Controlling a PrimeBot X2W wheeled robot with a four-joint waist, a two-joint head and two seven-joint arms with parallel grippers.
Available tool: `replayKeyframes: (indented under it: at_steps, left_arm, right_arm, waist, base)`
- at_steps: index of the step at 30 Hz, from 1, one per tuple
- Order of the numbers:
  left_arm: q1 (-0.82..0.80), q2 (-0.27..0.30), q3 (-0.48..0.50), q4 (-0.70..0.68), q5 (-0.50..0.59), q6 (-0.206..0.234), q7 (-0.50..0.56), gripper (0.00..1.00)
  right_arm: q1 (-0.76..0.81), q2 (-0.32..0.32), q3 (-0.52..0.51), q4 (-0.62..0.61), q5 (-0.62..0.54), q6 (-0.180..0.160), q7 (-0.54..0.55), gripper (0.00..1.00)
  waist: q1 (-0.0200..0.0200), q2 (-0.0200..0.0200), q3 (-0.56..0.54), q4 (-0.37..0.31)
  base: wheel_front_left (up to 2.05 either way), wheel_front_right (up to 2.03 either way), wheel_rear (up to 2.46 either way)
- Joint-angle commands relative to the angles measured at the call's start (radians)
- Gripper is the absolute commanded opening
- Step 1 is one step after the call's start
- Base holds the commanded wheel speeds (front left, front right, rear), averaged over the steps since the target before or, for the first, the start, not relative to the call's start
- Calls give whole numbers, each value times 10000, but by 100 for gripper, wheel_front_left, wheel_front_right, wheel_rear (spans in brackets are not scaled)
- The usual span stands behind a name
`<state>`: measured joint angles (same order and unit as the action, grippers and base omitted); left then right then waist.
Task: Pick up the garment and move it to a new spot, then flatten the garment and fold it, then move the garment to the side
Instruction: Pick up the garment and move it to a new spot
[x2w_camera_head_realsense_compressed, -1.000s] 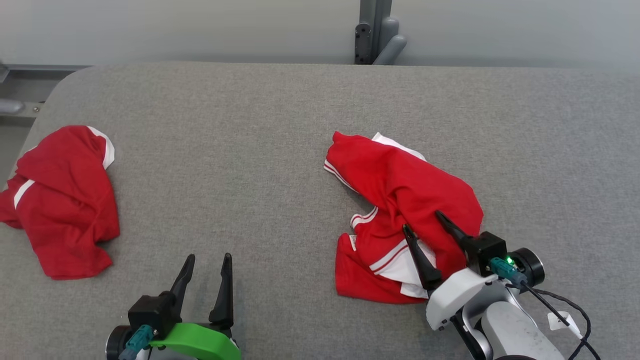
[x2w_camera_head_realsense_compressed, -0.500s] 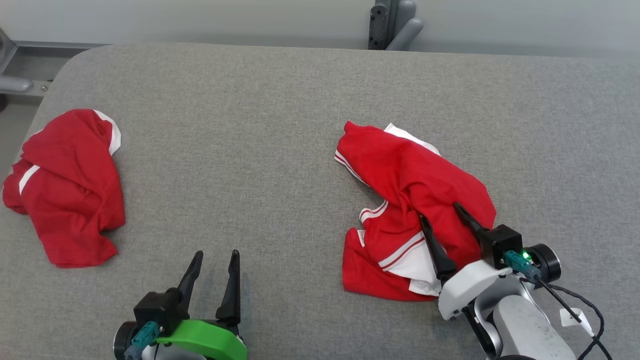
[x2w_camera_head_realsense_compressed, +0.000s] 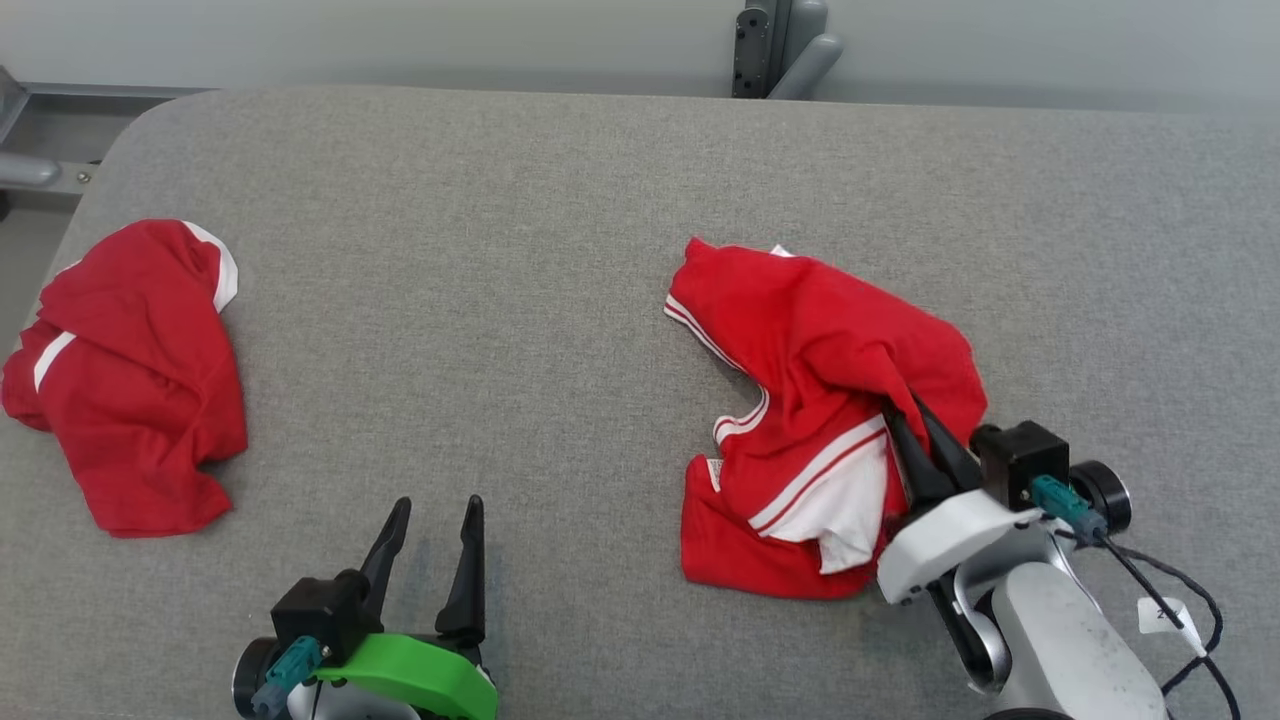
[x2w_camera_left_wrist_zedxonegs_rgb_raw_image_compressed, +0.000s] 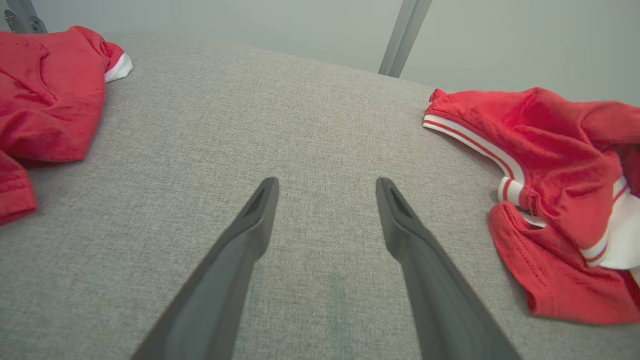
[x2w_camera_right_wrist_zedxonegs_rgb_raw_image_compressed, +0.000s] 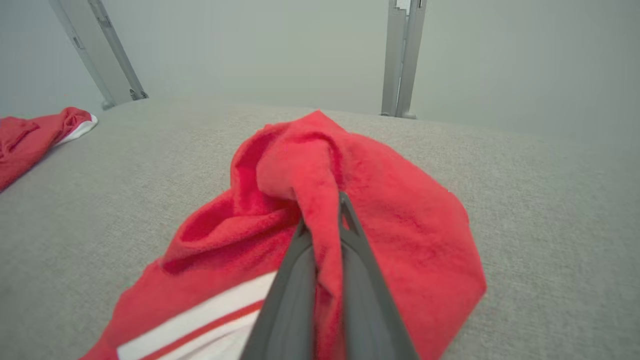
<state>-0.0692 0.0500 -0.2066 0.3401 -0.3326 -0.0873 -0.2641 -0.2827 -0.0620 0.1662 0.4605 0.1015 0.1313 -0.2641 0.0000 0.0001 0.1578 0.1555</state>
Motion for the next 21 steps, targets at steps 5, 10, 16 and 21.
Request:
replayKeyframes:
  at_steps: [5,10,16,21]
  left_arm:
    - [35,12,15,65,-93,-13,-5,100]
    - [46,15,-155,127,-120,-91,-6,100]
    - [-78,16,-564,247,-175,-157,-5,100]
    - [27,16,-839,375,-246,-180,-5,100]
  right_arm:
    - [-760,53,1015,-1779,1424,-10,-5,0]
    - [-1911,80,2260,-3482,3385,-10,-7,0]
    - [-2539,82,1882,-4559,5953,-12,-5,0]
    - [-1939,85,410,-2660,5996,-7,-5,0]
  waist:
    - [0,-1,-170,-1]
    - [0,-1,-269,-12]
    - [0,-1,-273,228]
    - [0,-1,-184,423]
  base:
    - [0,0,0]
    - [0,0,0]
    - [0,0,0]
    - [0,0,0]
